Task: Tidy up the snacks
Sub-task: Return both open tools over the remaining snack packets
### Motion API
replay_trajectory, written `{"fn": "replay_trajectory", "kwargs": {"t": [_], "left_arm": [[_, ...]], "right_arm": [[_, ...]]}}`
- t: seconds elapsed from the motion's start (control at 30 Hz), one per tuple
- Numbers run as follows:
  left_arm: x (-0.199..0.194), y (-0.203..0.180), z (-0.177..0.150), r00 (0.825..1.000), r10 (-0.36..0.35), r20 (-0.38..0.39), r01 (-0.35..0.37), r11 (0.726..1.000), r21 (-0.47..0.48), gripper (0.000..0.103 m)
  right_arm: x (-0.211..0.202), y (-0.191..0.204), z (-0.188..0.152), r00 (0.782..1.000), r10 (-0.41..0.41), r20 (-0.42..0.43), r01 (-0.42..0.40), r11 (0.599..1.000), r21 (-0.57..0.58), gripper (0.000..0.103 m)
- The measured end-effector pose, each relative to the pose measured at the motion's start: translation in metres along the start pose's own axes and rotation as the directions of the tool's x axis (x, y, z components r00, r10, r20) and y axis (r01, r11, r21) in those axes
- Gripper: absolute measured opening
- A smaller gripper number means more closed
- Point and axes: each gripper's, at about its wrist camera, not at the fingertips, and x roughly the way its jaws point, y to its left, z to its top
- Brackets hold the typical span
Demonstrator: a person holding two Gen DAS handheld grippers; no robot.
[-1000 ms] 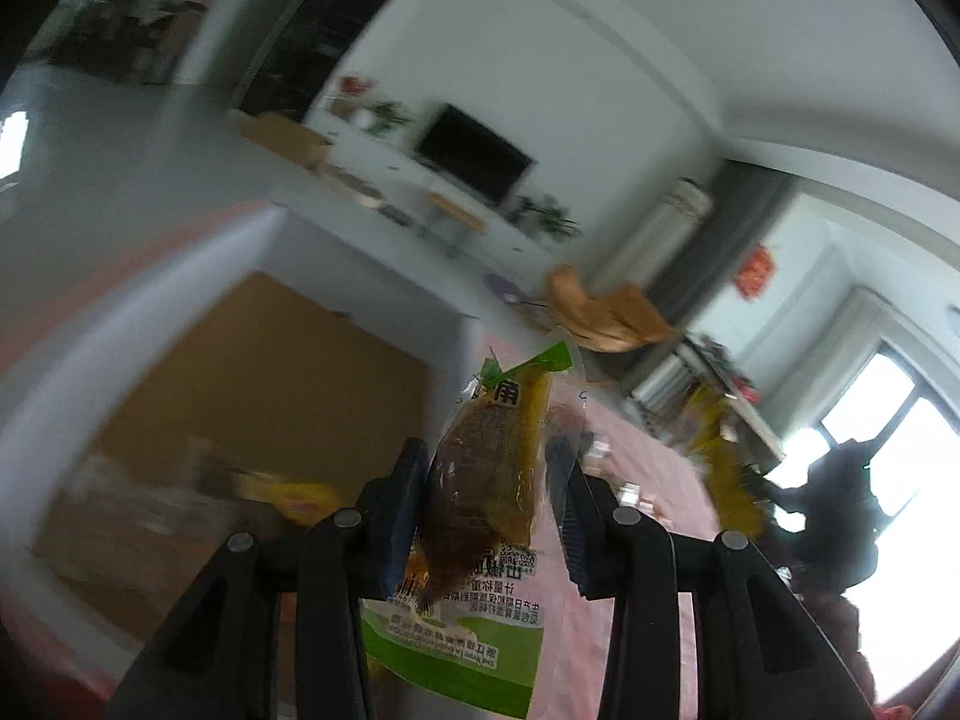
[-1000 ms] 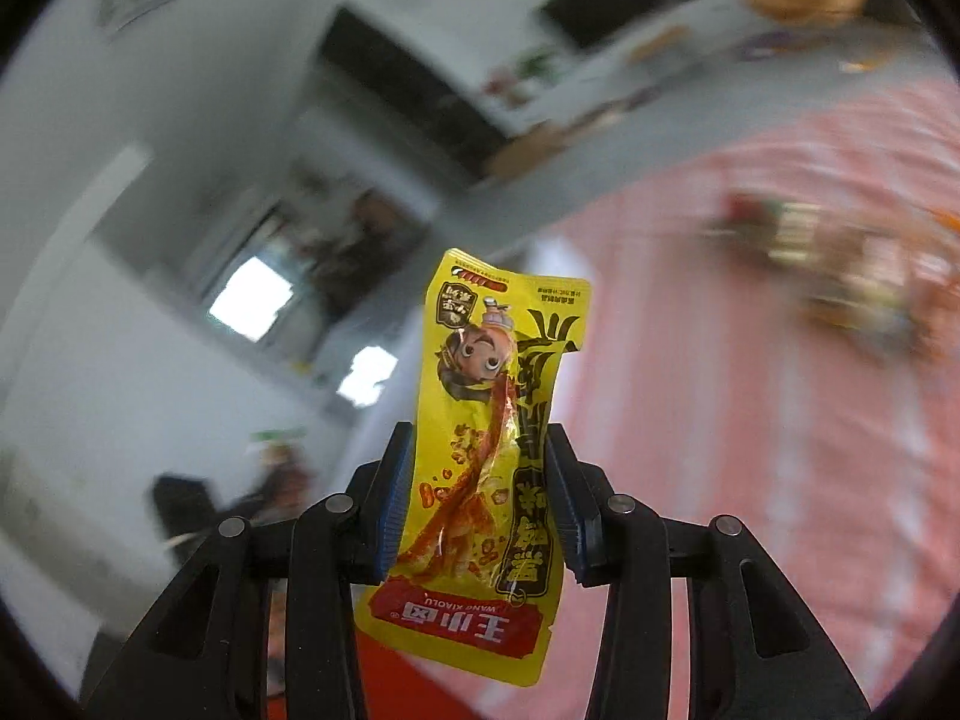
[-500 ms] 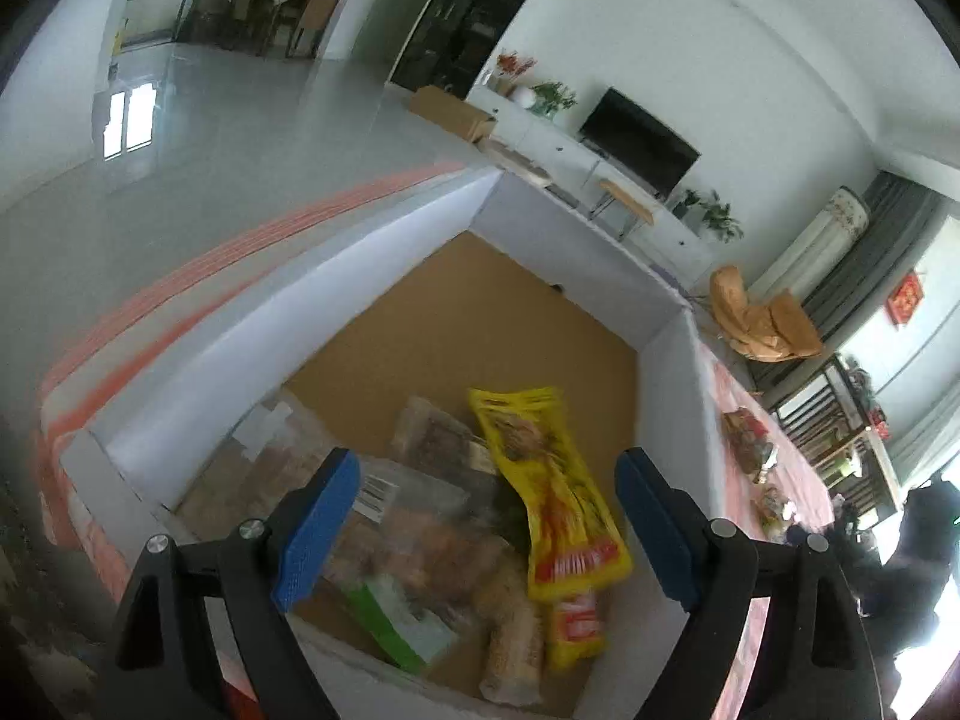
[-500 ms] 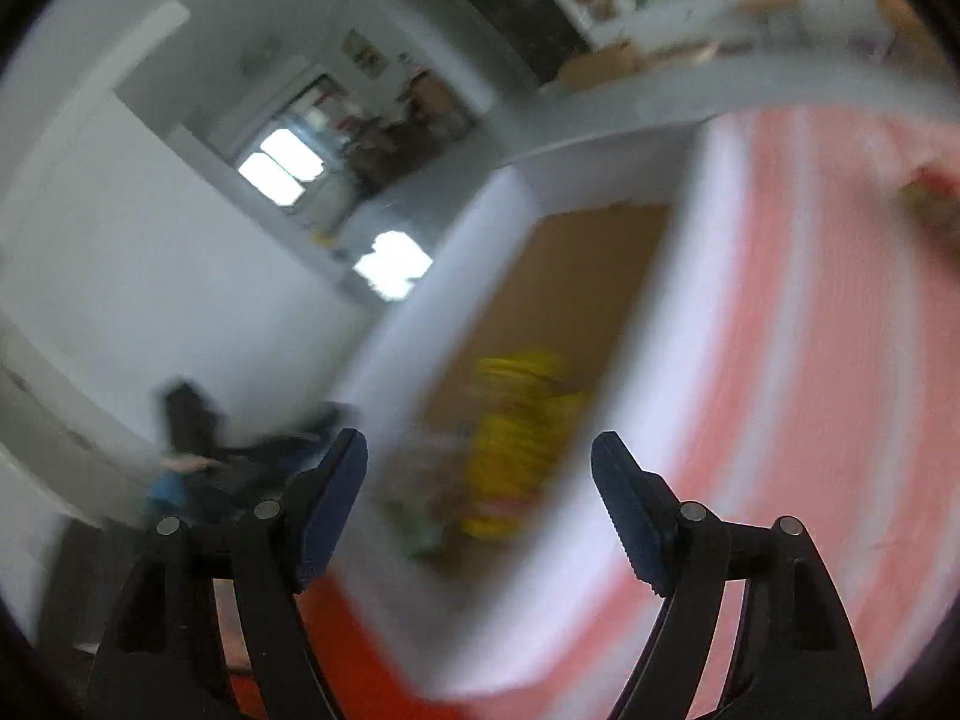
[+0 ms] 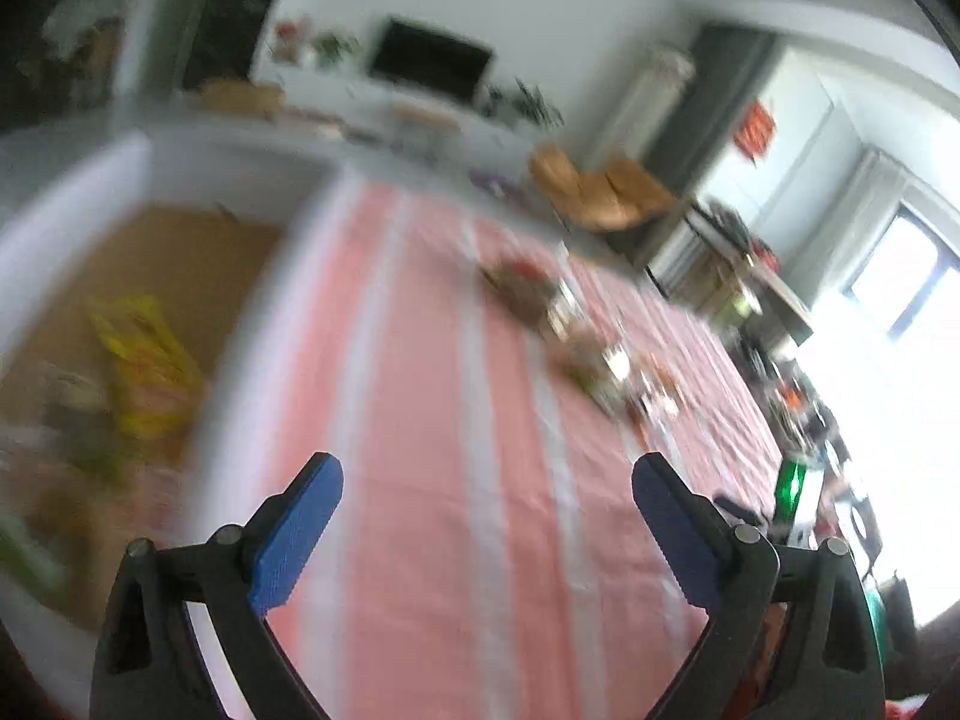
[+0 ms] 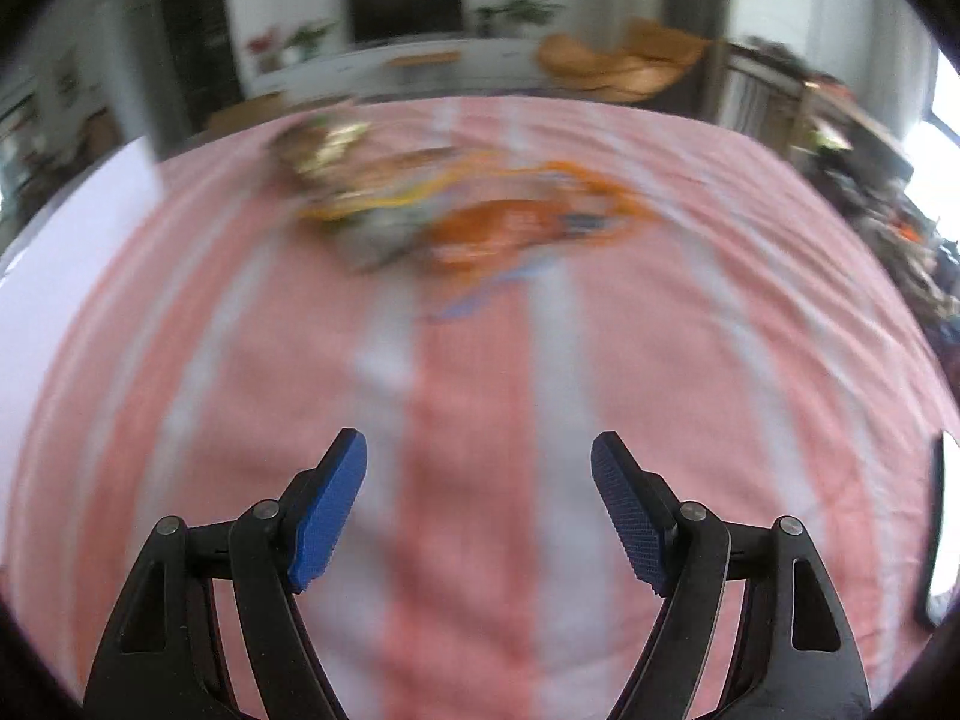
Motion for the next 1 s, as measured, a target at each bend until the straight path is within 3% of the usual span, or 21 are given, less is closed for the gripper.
{"fn": "replay_trajectory", "kwargs": {"t": [0.07, 0.17, 0.27, 0.37, 0.53, 0.63, 0.73, 1.0], "left_arm": [[0.040, -0.011, -0.011, 0.999, 0.005, -0.052, -0.006, 1.000, -0.008, 0.097], [0.093, -0.012, -0.019, 0.990, 0.080, -0.113, -0.082, 0.997, -0.013, 0.097], [0.130, -0.011, -0.017, 0.975, 0.193, -0.110, -0.192, 0.981, 0.024, 0.097], [0.151, -0.007, -0.015, 0.965, 0.243, -0.098, -0.237, 0.969, 0.068, 0.097], [0.166, -0.007, -0.017, 0.952, 0.298, -0.067, -0.285, 0.946, 0.156, 0.097], [0.174, -0.014, -0.019, 0.941, 0.326, -0.086, -0.302, 0.928, 0.218, 0.103], [0.179, -0.020, -0.019, 0.922, 0.377, -0.092, -0.343, 0.902, 0.261, 0.103], [0.175, -0.021, -0.019, 0.920, 0.381, -0.092, -0.346, 0.900, 0.264, 0.103]], "right_arm": [[0.010, -0.017, 0.007, 0.999, -0.040, 0.008, 0.040, 0.999, 0.021, 0.080], [0.010, -0.029, 0.007, 0.999, -0.036, 0.002, 0.036, 0.997, 0.074, 0.080], [-0.011, -0.036, -0.003, 1.000, 0.005, 0.011, -0.006, 0.996, 0.091, 0.080], [-0.017, -0.028, -0.012, 1.000, 0.019, -0.010, -0.018, 0.999, 0.050, 0.083], [-0.011, -0.017, -0.013, 0.999, -0.014, -0.029, 0.015, 1.000, 0.006, 0.087], [-0.009, -0.018, -0.013, 0.999, -0.010, -0.031, 0.011, 1.000, 0.010, 0.088], [-0.008, -0.017, -0.013, 0.999, -0.004, -0.034, 0.004, 1.000, 0.009, 0.091], [-0.009, -0.018, -0.014, 0.999, -0.003, -0.035, 0.003, 1.000, 0.009, 0.092]]}}
